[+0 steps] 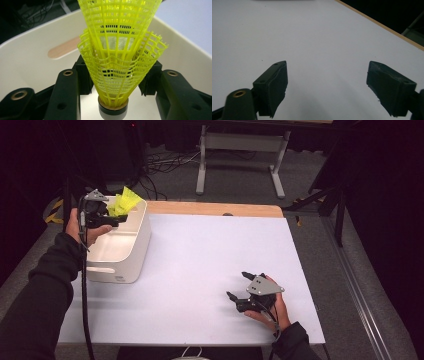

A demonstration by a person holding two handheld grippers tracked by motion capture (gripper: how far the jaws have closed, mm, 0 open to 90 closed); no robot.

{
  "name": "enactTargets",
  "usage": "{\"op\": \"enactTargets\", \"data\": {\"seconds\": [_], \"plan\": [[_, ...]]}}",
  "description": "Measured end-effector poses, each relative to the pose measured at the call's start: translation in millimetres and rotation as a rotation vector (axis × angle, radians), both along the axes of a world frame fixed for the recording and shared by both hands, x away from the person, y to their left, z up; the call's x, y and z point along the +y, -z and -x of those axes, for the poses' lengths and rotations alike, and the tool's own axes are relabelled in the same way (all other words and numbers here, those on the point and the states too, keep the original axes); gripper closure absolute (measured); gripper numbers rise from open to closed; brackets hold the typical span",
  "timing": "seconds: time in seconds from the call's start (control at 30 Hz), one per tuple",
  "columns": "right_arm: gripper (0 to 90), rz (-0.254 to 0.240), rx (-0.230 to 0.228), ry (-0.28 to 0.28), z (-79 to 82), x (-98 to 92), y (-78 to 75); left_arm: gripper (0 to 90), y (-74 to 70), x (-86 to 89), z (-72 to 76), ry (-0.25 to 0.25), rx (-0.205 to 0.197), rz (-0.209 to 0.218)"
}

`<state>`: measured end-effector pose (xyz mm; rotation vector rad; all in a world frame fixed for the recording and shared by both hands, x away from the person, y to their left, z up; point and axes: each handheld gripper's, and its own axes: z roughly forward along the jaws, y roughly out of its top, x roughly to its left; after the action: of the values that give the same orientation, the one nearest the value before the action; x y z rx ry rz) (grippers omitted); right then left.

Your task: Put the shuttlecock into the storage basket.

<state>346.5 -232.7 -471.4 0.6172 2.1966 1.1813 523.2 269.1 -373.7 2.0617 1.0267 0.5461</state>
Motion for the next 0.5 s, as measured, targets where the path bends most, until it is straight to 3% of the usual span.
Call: {"op": "enactTargets", "data": {"seconds": [0.17,0.27,0.4,0.5], "plan": [[18.6,-0.006,0.0,-0.002,0.1,-1.0,-0.5,53.8,5.3,-3.6,-5.1,-0.007,0.051,-0.064],[18.7,-0.008,-0.001,-0.004,0.3,-1.1,-0.8,53.7,5.5,-6.3,-5.0,-0.003,0.058,-0.059],[18.7,-0.01,0.002,-0.004,0.0,-1.2,-0.7,51.7,10.3,-11.1,-9.3,0.009,0.102,-0.103],[18.7,-0.012,0.004,-0.002,0.5,-1.6,-0.7,51.5,10.3,-11.9,-10.1,0.01,0.102,-0.101]]}}
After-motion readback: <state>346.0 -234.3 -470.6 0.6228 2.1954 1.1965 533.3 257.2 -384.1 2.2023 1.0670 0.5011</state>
